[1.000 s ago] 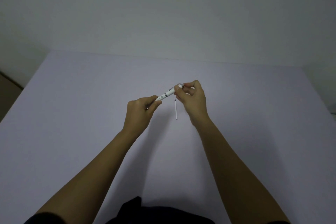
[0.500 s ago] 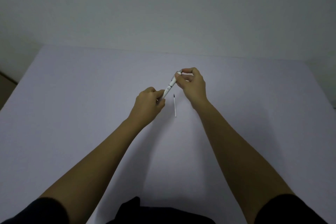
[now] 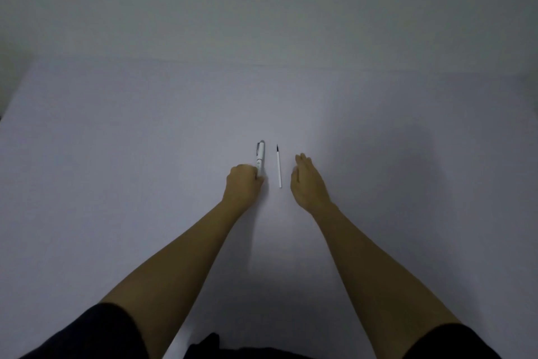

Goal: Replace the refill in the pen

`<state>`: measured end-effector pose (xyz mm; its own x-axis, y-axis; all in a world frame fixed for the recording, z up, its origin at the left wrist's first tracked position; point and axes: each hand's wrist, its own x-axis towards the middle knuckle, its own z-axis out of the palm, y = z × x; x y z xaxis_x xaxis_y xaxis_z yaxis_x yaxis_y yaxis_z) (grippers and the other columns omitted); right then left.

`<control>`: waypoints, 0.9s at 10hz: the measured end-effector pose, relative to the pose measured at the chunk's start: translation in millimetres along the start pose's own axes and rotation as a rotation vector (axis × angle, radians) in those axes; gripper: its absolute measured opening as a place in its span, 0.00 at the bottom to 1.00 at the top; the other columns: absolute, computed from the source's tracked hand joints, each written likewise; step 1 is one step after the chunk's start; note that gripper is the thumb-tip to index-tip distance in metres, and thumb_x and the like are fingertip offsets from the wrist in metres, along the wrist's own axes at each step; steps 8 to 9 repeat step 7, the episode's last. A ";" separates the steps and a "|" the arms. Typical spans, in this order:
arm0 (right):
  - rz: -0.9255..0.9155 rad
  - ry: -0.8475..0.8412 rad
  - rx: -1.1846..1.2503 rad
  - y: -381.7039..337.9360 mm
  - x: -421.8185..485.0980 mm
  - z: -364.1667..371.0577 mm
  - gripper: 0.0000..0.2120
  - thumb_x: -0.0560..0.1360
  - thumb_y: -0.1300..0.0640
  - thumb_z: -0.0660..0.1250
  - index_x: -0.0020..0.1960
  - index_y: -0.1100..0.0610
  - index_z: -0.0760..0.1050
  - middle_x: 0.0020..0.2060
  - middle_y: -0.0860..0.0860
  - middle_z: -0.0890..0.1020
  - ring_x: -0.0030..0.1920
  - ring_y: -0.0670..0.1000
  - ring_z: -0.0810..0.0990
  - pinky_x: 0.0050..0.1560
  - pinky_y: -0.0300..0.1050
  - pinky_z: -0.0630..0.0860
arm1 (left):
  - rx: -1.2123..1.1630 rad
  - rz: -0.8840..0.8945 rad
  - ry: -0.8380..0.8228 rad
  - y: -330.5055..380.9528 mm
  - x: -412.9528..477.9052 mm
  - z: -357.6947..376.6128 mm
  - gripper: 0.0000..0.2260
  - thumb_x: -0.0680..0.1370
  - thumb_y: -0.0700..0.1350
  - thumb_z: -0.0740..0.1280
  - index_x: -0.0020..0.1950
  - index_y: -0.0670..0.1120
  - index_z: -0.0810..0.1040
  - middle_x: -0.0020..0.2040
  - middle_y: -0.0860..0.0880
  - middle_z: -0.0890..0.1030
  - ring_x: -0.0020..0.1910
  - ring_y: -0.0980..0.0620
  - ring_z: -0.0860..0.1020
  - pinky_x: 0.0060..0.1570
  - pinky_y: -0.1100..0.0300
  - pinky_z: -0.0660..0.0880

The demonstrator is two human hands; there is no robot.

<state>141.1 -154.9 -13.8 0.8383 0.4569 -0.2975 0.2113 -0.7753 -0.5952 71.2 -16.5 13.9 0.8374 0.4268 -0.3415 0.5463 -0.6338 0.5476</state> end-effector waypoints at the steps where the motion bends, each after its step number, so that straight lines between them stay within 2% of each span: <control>1: -0.026 -0.019 -0.169 21.3 -12.2 20.9 0.24 0.81 0.57 0.47 0.75 0.61 0.50 0.77 0.56 0.51 0.77 0.54 0.48 0.75 0.50 0.46 | -0.005 0.014 0.069 -7.5 1.9 19.8 0.11 0.77 0.41 0.62 0.42 0.33 0.75 0.41 0.34 0.78 0.39 0.38 0.76 0.35 0.54 0.67; 4: -0.085 0.035 -0.342 34.7 -15.2 33.8 0.26 0.81 0.54 0.48 0.76 0.60 0.45 0.77 0.55 0.48 0.77 0.53 0.45 0.75 0.49 0.43 | 0.017 0.064 0.173 -18.5 3.3 39.1 0.10 0.78 0.44 0.61 0.45 0.36 0.73 0.41 0.37 0.77 0.34 0.48 0.68 0.34 0.57 0.65; 6: -0.083 0.005 -0.340 31.4 -14.2 30.8 0.26 0.81 0.53 0.47 0.76 0.60 0.44 0.77 0.55 0.48 0.77 0.53 0.45 0.75 0.49 0.43 | -0.039 0.050 0.204 -17.6 0.2 38.1 0.13 0.78 0.47 0.63 0.42 0.37 0.71 0.37 0.43 0.71 0.33 0.48 0.69 0.33 0.56 0.67; 9: -0.088 -0.008 -0.317 28.1 -14.7 24.1 0.26 0.81 0.53 0.47 0.76 0.61 0.46 0.77 0.56 0.48 0.77 0.53 0.46 0.76 0.49 0.45 | -0.066 0.020 0.219 -14.5 0.9 29.6 0.13 0.78 0.48 0.63 0.44 0.36 0.72 0.37 0.42 0.70 0.34 0.46 0.69 0.34 0.55 0.68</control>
